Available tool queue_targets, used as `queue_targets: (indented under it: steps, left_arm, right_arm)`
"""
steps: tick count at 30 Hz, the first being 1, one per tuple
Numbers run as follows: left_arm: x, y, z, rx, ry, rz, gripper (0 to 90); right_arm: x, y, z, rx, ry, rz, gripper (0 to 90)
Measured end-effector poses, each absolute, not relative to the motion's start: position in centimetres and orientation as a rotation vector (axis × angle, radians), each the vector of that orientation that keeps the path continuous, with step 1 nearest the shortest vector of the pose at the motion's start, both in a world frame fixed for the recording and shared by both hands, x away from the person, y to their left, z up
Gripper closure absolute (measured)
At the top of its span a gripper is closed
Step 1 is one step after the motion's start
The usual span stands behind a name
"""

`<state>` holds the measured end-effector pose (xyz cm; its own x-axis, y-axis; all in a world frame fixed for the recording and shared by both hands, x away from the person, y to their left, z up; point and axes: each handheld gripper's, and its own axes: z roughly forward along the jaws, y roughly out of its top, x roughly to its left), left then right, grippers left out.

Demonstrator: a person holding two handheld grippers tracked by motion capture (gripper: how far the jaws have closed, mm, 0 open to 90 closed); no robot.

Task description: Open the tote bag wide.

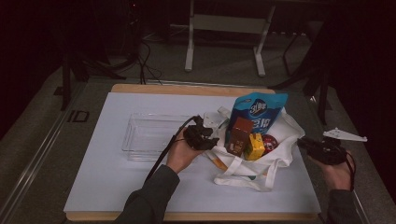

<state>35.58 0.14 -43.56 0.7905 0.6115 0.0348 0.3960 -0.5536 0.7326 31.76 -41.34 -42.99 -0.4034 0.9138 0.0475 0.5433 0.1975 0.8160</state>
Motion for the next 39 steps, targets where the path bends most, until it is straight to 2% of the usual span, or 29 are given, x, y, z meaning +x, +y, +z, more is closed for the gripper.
queue_targets:
  steps: [11, 21, 25, 27, 30, 39]
  left_arm:
    - [35.8, 0.4, -41.8, 2.174, 0.726, 0.397, 59.9]
    - [36.7, -0.7, -41.5, 2.170, 0.708, 0.405, 60.9]
    - [37.3, -1.3, -41.7, 2.175, 0.699, 0.414, 61.3]
    - [37.9, -1.8, -42.0, 2.184, 0.706, 0.418, 64.9]
    - [38.8, -2.6, -42.6, 2.200, 0.734, 0.416, 75.8]
    - [40.9, -3.9, -44.8, 2.281, 0.824, 0.441, 84.8]
  right_arm:
    - [31.9, -41.5, -41.2, 1.318, 1.977, 1.114, 67.3]
    - [35.4, -39.8, -40.3, 1.302, 1.992, 1.105, 65.9]
    - [36.8, -38.6, -40.6, 1.286, 2.020, 1.100, 68.9]
    - [37.4, -38.1, -40.9, 1.287, 2.024, 1.087, 75.1]
    - [38.4, -37.8, -41.6, 1.308, 2.032, 1.067, 86.6]
    - [40.1, -37.8, -44.5, 1.412, 2.083, 0.996, 87.4]
